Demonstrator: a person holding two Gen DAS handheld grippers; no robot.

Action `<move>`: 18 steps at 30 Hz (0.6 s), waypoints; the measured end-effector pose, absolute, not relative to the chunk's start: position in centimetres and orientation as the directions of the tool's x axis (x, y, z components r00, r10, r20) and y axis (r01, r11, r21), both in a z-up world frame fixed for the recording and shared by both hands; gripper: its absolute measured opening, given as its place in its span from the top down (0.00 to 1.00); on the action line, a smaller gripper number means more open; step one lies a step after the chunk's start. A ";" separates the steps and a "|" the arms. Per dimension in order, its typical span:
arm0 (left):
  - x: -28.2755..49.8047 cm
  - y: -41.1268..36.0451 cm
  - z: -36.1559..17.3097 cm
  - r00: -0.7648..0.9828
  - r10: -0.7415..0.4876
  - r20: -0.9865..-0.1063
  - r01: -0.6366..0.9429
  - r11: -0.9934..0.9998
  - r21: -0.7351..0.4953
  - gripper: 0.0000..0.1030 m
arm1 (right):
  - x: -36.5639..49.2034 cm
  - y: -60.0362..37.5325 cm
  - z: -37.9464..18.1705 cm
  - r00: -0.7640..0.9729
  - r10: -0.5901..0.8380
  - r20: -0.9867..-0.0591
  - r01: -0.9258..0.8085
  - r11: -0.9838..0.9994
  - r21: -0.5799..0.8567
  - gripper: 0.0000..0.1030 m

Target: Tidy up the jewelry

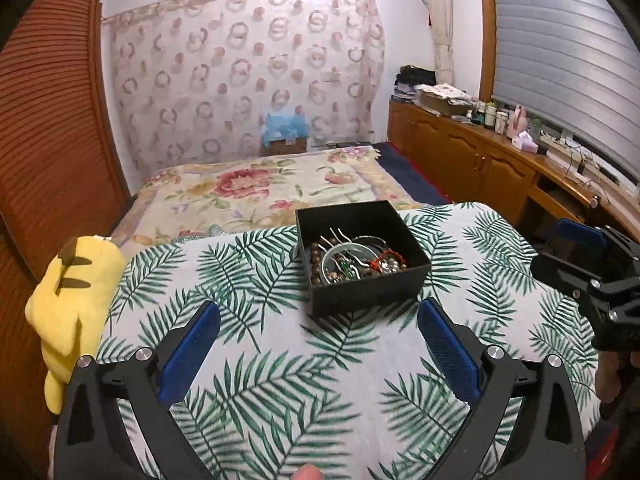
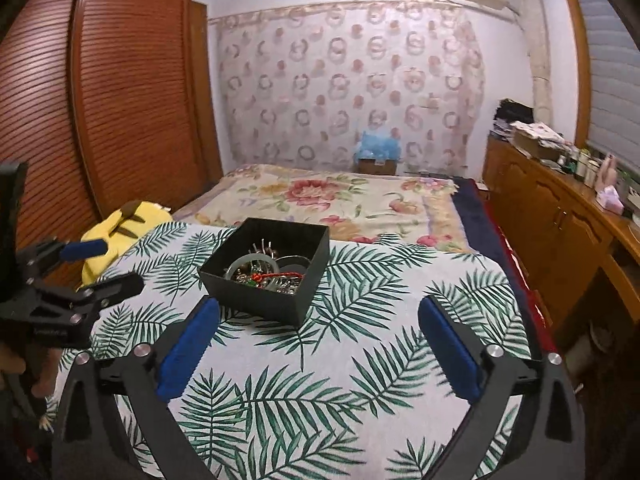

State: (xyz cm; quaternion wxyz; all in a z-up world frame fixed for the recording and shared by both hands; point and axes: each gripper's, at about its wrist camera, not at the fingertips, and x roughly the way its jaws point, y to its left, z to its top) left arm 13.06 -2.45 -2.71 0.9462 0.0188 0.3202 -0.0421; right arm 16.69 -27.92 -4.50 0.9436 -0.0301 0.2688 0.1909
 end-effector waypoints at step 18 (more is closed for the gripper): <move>6.9 -3.1 0.5 0.855 -0.044 -0.517 0.062 0.998 0.016 0.07 | 10.8 -30.0 -2.2 0.850 0.315 -0.421 -0.309 0.947 0.084 0.02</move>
